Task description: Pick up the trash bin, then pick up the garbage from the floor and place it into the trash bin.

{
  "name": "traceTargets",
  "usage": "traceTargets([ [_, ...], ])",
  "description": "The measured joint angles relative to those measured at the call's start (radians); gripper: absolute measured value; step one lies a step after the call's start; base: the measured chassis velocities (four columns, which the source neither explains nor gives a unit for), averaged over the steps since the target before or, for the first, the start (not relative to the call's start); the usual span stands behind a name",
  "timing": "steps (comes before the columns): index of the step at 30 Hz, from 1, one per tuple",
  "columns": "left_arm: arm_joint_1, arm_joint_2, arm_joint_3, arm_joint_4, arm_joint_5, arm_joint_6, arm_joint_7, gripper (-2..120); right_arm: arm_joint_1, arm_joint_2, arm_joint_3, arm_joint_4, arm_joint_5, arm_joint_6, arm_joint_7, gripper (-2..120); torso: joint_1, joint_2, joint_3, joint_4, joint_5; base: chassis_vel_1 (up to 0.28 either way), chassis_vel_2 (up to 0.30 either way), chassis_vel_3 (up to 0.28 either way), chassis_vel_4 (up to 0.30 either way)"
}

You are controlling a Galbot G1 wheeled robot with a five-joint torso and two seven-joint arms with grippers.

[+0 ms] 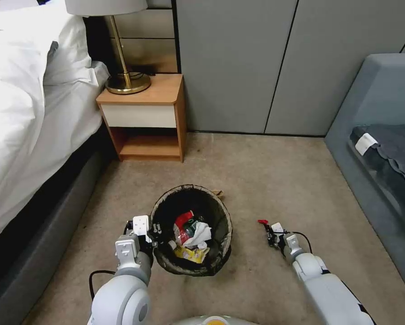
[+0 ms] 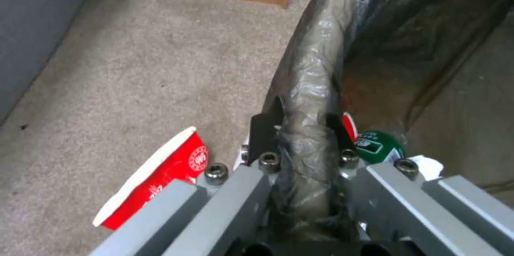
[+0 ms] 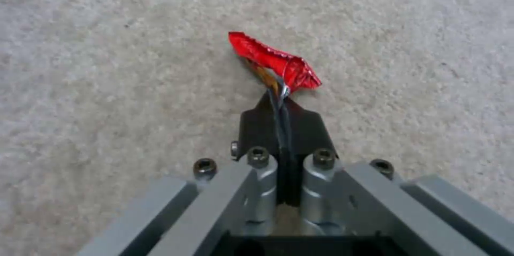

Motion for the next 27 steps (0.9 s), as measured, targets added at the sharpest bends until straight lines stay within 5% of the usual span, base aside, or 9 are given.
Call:
traceTargets([
  [12, -0.004, 0.004, -0.001, -0.002, -0.003, 0.001, 0.000, 0, -0.014, -0.004, 0.006, 0.019, 0.008, 0.028, 0.026, 0, 0.000, 0.000, 0.000, -0.0012, -0.0004, 0.000, 0.000, 0.000, 0.000],
  [15, -0.006, 0.007, -0.002, -0.002, -0.005, 0.001, 0.000, 0, -0.050, -0.007, 0.006, 0.116, 0.033, 0.097, 0.034, 0, 0.000, 0.000, 0.000, -0.0023, -0.0004, 0.000, 0.000, 0.000, 0.000],
  [20, -0.010, 0.011, 0.002, 0.012, -0.007, 0.001, 0.001, 0, -0.125, -0.012, 0.005, 0.345, 0.088, 0.214, -0.001, 0, 0.000, 0.000, 0.000, -0.0008, 0.0002, 0.000, 0.000, 0.000, 0.000],
  [23, -0.015, 0.016, 0.009, 0.031, -0.007, 0.002, -0.001, 0, -0.249, -0.041, 0.001, 0.676, 0.171, 0.225, -0.066, 0, 0.000, 0.000, 0.000, -0.0008, -0.0006, 0.000, 0.000, 0.000, 0.000],
  [27, -0.021, 0.018, 0.016, 0.038, -0.007, 0.004, 0.000, 0, -0.332, -0.056, -0.013, 0.899, 0.204, 0.250, -0.135, 0, 0.000, 0.000, 0.000, -0.0010, -0.0008, 0.000, 0.000, 0.000, 0.000],
])
